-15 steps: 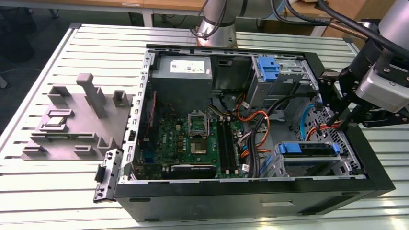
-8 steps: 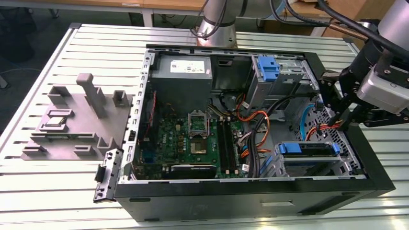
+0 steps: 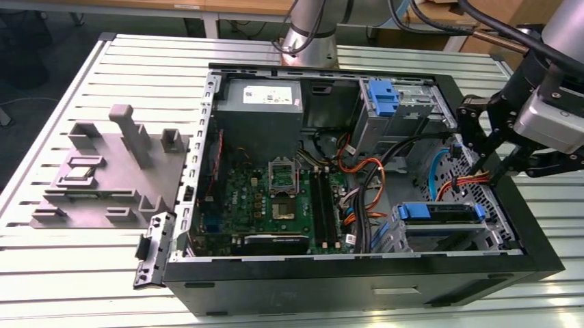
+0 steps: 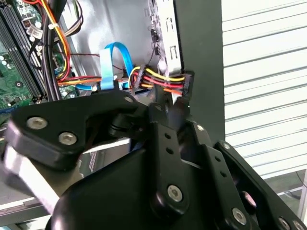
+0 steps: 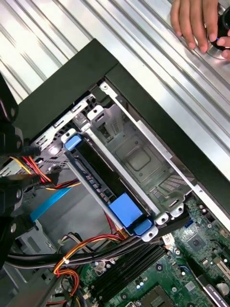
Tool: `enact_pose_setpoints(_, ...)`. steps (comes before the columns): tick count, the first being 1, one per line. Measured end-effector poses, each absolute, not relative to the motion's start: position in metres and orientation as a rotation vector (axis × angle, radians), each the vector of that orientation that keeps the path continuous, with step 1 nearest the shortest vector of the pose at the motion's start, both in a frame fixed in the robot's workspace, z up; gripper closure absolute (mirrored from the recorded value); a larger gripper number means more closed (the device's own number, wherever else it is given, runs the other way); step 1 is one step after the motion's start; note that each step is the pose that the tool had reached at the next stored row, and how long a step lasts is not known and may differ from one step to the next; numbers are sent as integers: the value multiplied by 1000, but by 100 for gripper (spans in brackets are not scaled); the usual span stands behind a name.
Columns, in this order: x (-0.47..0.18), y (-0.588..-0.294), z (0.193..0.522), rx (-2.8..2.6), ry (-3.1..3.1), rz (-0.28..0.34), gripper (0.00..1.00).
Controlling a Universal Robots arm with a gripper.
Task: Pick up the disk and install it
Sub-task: 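Insert the first disk wire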
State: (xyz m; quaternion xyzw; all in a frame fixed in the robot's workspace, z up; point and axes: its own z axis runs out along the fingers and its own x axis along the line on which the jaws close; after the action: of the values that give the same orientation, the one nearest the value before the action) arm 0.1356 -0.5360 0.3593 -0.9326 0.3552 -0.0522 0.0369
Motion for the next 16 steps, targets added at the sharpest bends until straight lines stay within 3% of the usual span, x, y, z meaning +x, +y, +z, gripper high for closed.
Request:
enact_pose_setpoints(1,137,-535,359,-2864,1091,-161,75)
enact_pose_setpoints(2,138,-535,359,-2865,1091,-162,69)
enact_pose_setpoints(16,144,-534,358,-2892,997,-198,69)
